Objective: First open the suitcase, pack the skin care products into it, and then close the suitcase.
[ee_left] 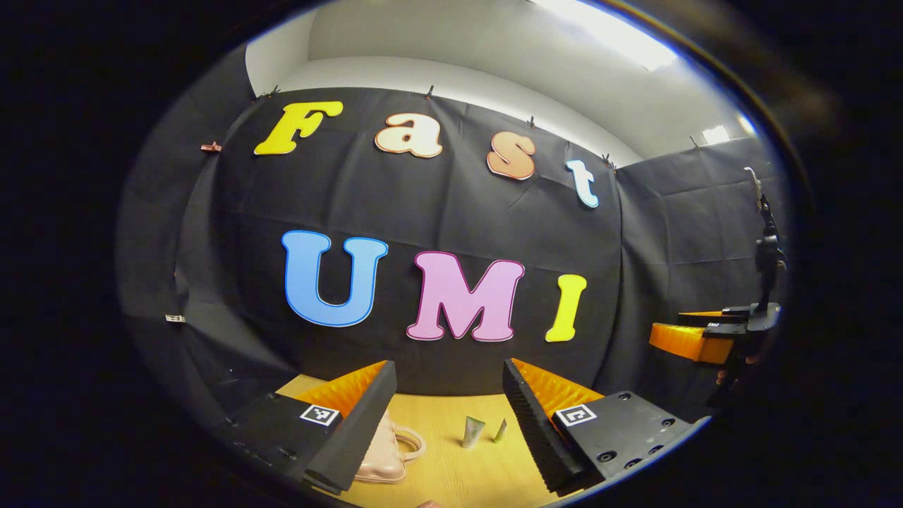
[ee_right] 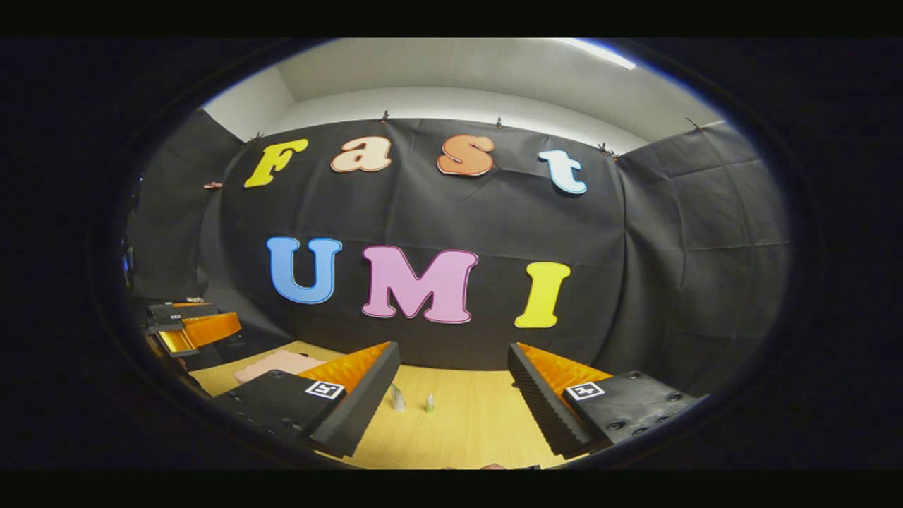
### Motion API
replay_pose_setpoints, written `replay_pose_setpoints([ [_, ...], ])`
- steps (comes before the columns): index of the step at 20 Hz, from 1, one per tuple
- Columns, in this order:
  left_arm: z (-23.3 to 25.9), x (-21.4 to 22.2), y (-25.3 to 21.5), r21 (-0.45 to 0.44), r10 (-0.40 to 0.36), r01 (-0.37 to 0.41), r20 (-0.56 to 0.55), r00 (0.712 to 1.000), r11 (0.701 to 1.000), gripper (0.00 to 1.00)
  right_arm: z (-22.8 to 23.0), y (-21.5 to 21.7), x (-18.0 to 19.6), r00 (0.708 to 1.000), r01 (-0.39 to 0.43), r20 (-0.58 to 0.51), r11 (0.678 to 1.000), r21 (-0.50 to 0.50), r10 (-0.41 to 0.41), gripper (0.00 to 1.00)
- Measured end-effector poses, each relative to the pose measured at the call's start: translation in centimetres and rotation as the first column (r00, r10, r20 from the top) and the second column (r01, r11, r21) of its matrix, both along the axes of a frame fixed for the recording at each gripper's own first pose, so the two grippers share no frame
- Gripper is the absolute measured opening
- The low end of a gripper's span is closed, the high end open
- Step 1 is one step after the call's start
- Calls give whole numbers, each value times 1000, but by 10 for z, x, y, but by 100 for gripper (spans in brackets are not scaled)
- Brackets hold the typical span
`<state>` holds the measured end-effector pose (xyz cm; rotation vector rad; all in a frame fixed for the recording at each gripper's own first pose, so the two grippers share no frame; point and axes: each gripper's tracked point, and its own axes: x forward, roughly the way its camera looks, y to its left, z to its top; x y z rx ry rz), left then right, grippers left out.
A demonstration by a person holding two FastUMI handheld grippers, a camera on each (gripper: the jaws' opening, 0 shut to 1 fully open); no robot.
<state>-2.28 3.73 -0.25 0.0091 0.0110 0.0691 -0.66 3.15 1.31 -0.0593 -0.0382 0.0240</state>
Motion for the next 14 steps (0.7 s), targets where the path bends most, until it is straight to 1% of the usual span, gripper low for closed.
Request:
replay_pose_setpoints([
  [1, -7, 0, 1, -15, -3, 3, -18, 1000, 1000, 95, -1, 1, 0, 1000, 0, -6, 1000, -3, 0, 100],
  [2, -13, 0, 1, -34, -11, 10, -37, 999, 999, 95, 0, 4, 1, 1000, 0, -10, 1000, -2, 0, 97],
  [5, -33, 2, 7, -77, -44, 37, -82, 996, 996, 95, 5, 9, -2, 1000, 8, -4, 1000, 5, -8, 97],
  [6, -45, 6, 10, -90, -60, 52, -96, 993, 995, 95, 4, 10, -3, 1000, 15, -3, 1000, 10, -15, 100],
  [7, -62, 13, 14, -106, -76, 63, -124, 989, 992, 95, 2, 11, -4, 1000, 21, -1, 1000, 15, -21, 100],
  [8, -84, 21, 20, -128, -85, 63, -174, 981, 990, 95, 0, 11, -5, 1000, 27, -5, 999, 19, -27, 97],
  [9, -104, 29, 24, -157, -97, 61, -229, 969, 986, 96, -5, 11, -5, 999, 29, -15, 999, 21, -29, 98],
  [11, -145, 48, 28, -223, -124, 49, -336, 934, 974, 96, -8, 9, -5, 1000, 26, -17, 999, 25, -26, 97],
  [12, -159, 59, 28, -255, -141, 47, -365, 920, 966, 96, -8, 4, -3, 1000, 29, -9, 999, 21, -29, 97],
  [14, -183, 86, 35, -293, -134, 4, -422, 896, 956, 96, -11, -7, 5, 999, 36, -3, 999, 12, -36, 97],
])
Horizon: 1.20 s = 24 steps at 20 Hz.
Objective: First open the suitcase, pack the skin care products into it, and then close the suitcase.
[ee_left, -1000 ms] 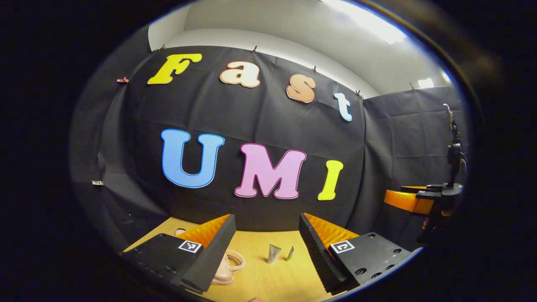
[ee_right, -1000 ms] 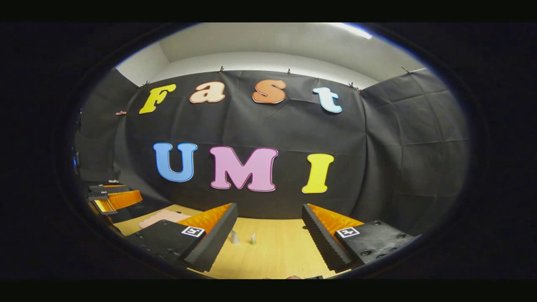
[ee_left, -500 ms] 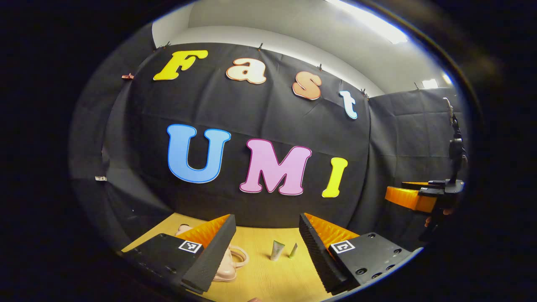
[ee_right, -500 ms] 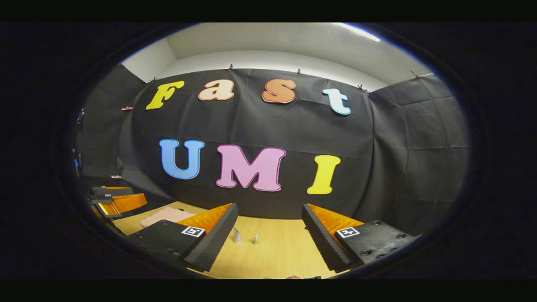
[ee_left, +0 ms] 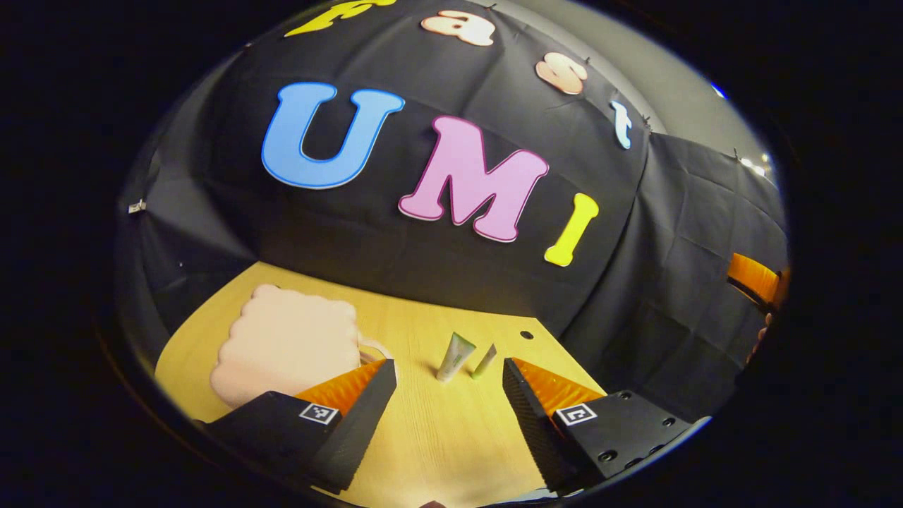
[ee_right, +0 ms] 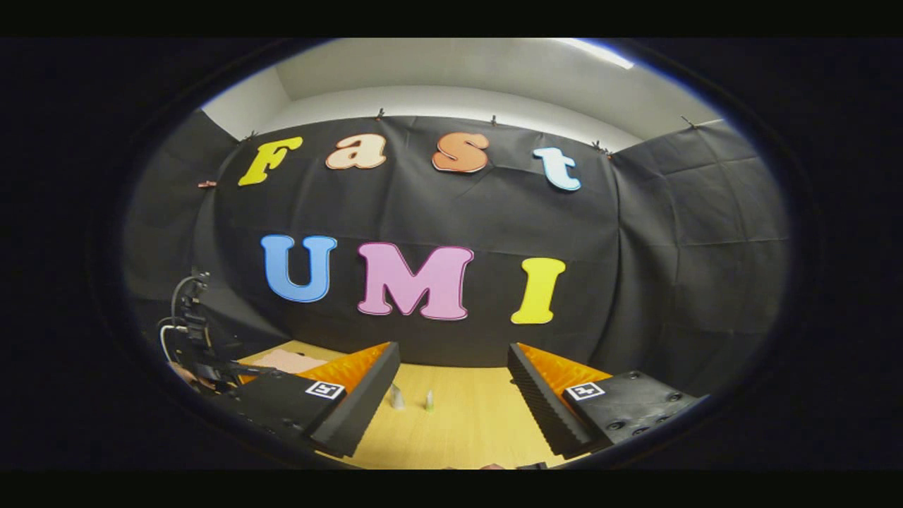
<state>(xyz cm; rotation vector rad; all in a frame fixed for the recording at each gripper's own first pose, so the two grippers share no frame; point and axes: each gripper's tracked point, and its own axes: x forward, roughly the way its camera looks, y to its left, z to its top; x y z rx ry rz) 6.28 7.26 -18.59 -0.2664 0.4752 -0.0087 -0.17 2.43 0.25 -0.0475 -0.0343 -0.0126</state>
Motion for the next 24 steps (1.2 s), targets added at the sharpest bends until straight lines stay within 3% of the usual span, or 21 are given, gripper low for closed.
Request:
replay_pose_setpoints([
  [2, -23, 19, 11, 6, 31, -31, -79, 996, 999, 96, -5, -11, 12, 1000, -8, -6, 1000, 12, 8, 94],
  [5, -58, 49, 11, 58, 50, -41, -171, 984, 997, 96, -18, -32, 42, 1000, -20, -12, 1000, 20, 21, 100],
  [9, -104, 83, 2, 84, 73, -50, -307, 949, 995, 96, -50, -58, 89, 996, -57, -64, 998, 41, 60, 97],
  [14, -178, 97, 25, 104, 223, -197, -500, 837, 975, 96, -92, -92, 149, 986, -101, -126, 993, 57, 108, 98],
  [15, -186, 100, 26, 107, 233, -207, -514, 826, 972, 96, -101, -96, 157, 982, -112, -145, 991, 72, 121, 100],
  [20, -204, 123, 30, 219, 244, -147, -528, 813, 965, 94, -119, -104, 183, 974, -126, -178, 987, 100, 143, 98],
  [24, -225, 135, 39, 263, 269, -138, -570, 776, 955, 93, -119, -115, 185, 977, -99, -181, 990, 104, 117, 98],
])
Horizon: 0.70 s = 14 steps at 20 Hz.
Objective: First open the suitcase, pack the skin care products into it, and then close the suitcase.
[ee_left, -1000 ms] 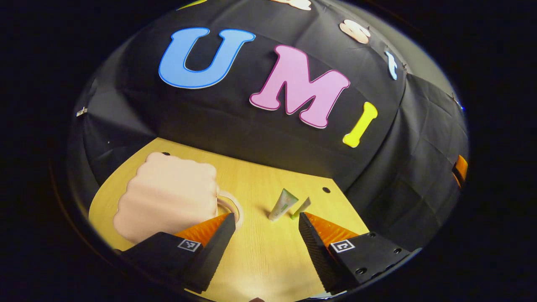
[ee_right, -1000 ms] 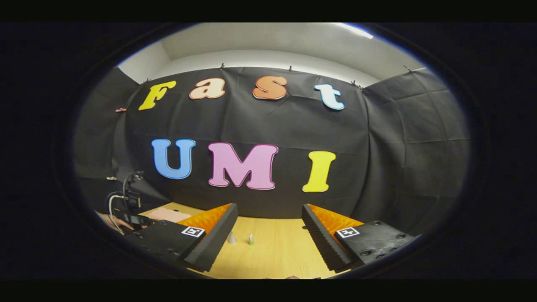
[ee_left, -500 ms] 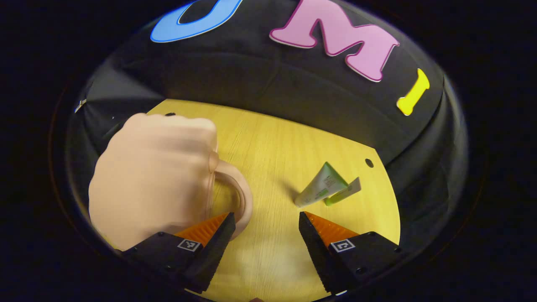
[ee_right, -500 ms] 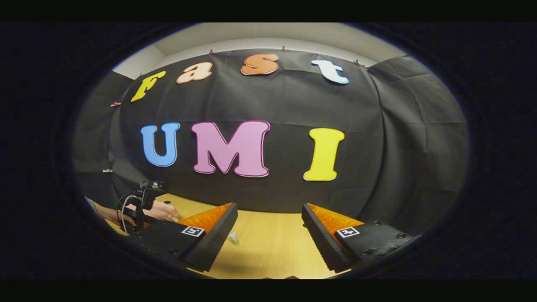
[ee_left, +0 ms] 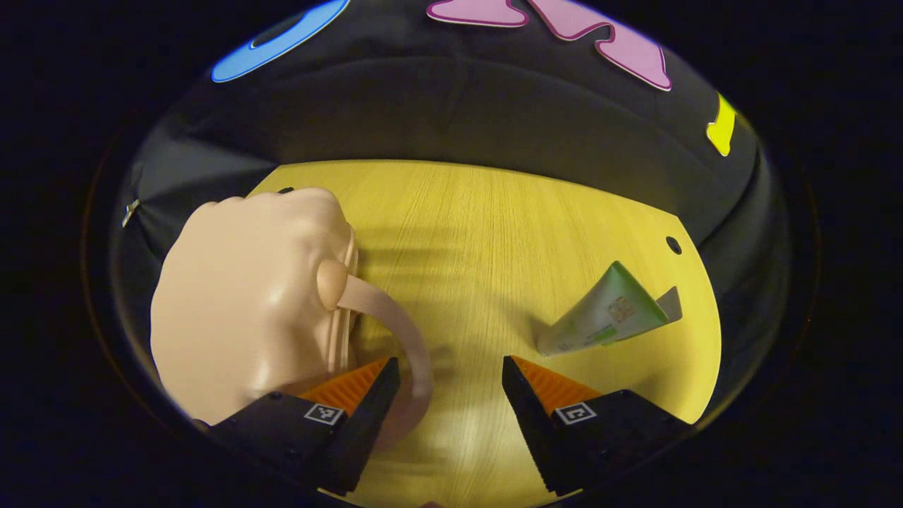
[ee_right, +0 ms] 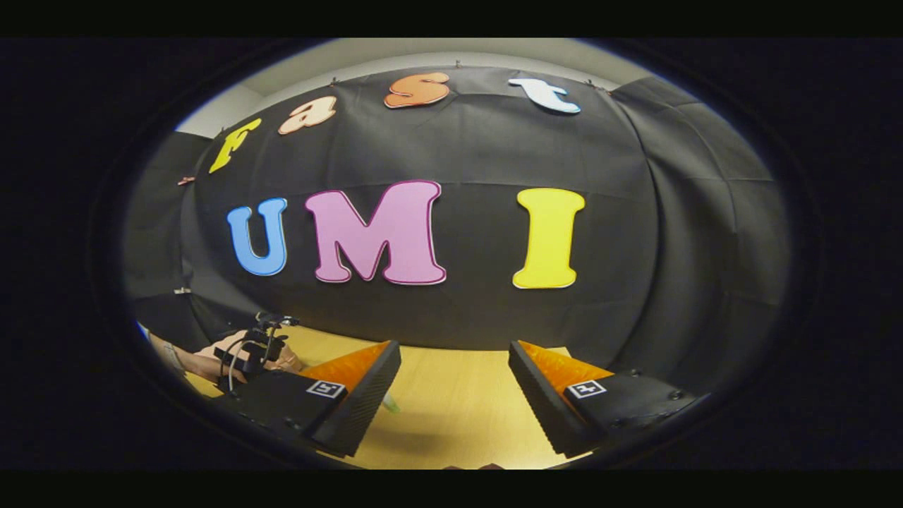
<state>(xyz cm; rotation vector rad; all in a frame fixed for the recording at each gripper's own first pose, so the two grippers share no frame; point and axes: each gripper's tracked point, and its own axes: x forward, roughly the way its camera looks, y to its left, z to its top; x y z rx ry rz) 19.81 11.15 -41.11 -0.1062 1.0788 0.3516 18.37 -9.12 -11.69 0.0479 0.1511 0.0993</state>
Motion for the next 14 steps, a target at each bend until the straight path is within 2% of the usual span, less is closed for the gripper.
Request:
replay_pose_setpoints([
  [2, -9, -1, 4, 3, -11, 11, -29, 1000, 1000, 93, 0, -11, -4, 999, 38, -6, 999, -15, -38, 97],
  [3, -17, -2, 6, -6, -20, 20, -46, 999, 1000, 90, 0, -15, -7, 998, 58, -9, 998, -19, -58, 98],
  [4, -21, -5, 17, 35, -21, 24, -69, 997, 999, 85, 1, -19, -9, 997, 80, -10, 997, -21, -80, 98],
  [7, -18, -11, 21, 22, -84, 88, -127, 988, 996, 16, 7, -21, -19, 992, 130, -6, 991, -16, -130, 98],
  [10, 6, -2, 16, 52, -187, 195, -121, 975, 980, 12, 12, -14, -22, 988, 156, 7, 987, -38, -156, 97],
  [11, 20, 0, 13, 45, -203, 208, -99, 974, 977, 11, 14, -8, -23, 988, 156, 11, 987, -42, -156, 98],
  [12, 38, 1, 10, 25, -210, 213, -75, 975, 977, 11, 16, -1, -23, 988, 152, 17, 987, -44, -151, 94],
  [14, 69, 0, 8, -17, -257, 257, -23, 966, 966, 11, 18, 15, -21, 991, 135, 22, 990, -49, -134, 97],
])
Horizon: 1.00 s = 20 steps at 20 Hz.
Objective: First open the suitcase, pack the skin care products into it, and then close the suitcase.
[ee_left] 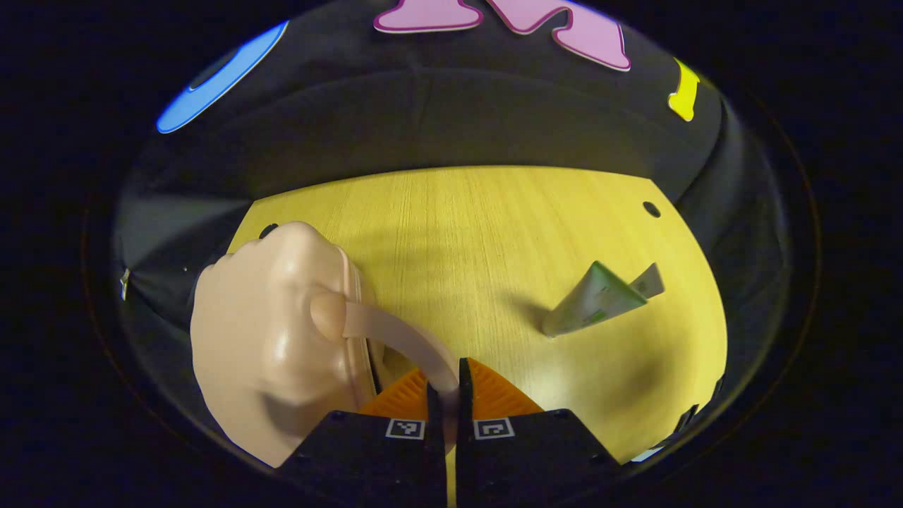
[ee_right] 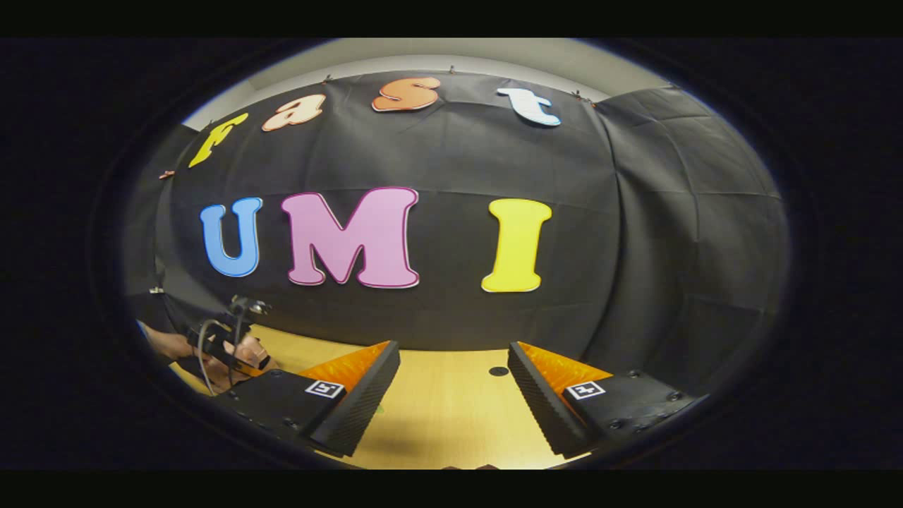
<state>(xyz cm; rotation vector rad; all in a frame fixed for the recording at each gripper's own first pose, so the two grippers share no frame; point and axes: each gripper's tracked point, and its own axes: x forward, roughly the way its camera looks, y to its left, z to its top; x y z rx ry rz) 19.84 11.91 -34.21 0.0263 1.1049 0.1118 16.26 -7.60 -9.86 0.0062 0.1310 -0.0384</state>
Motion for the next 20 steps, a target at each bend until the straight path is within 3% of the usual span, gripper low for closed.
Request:
replay_pose_setpoints([
  [3, 63, -14, 30, 40, -65, 61, 81, 995, 997, 11, 13, 32, 4, 999, -38, 18, 999, -1, 38, 98],
  [4, 87, -19, 47, 45, -54, 49, 108, 993, 998, 11, 18, 44, 6, 998, -53, 33, 999, 0, 53, 94],
  [7, 150, -41, 119, 78, -14, -1, 194, 981, 997, 11, 30, 79, 12, 994, -97, 59, 995, 7, 96, 98],
  [8, 162, -49, 153, 123, 6, -32, 210, 978, 992, 7, 33, 91, 12, 992, -113, 62, 993, 17, 112, 98],
  [10, 175, -66, 220, 230, 43, -96, 227, 973, 968, 11, 39, 110, 13, 989, -136, 67, 990, 36, 133, 98],
  [13, 180, -82, 307, 376, 66, -154, 236, 970, 914, 11, 42, 129, 13, 988, -144, 59, 989, 42, 142, 94],
  [16, 161, -95, 395, 463, 109, -201, 218, 970, 863, 11, 35, 142, 2, 992, -122, 10, 991, 57, 122, 98],
  [18, 139, -102, 442, 478, 129, -206, 190, 973, 854, 7, 34, 142, -5, 996, -90, -9, 995, 48, 91, 98],
  [20, 99, -113, 489, 459, 177, -228, 152, 972, 859, 11, 33, 140, -18, 998, -49, -42, 998, 25, 50, 98],
])
